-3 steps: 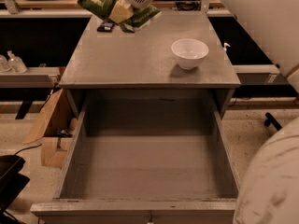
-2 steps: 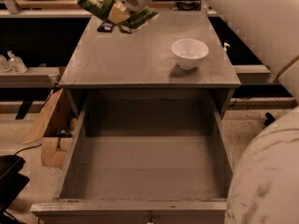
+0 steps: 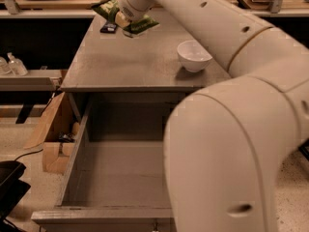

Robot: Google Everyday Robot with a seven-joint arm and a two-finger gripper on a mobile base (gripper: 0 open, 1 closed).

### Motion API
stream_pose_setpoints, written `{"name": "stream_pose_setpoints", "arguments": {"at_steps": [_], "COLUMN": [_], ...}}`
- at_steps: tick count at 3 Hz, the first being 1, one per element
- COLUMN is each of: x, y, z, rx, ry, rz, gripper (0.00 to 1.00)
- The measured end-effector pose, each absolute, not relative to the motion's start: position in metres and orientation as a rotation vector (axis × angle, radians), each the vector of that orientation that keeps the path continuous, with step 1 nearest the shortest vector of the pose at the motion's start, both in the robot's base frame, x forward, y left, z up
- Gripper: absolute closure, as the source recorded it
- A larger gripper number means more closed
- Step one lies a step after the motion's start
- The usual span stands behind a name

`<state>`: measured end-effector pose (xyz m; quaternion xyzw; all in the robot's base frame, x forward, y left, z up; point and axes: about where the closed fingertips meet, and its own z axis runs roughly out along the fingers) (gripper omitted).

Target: Pick green jalapeno chip bag from top drawer and place on counter

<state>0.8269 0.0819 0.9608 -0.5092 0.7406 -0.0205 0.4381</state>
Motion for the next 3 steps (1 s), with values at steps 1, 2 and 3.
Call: {"name": "stream_pose_setpoints", "arguments": {"at_steps": [1, 2, 3], "x": [0.865, 0.868, 0.868], "y": [0.083, 0.084, 0.086], "z": [0.926, 0.917, 0.915], "rx": [-1.194, -1.195, -1.200], "ry": [1.900, 1.910, 1.911], "rz": [-0.050, -0.048, -0.046], "gripper": [1.00, 0.83, 0.60]}}
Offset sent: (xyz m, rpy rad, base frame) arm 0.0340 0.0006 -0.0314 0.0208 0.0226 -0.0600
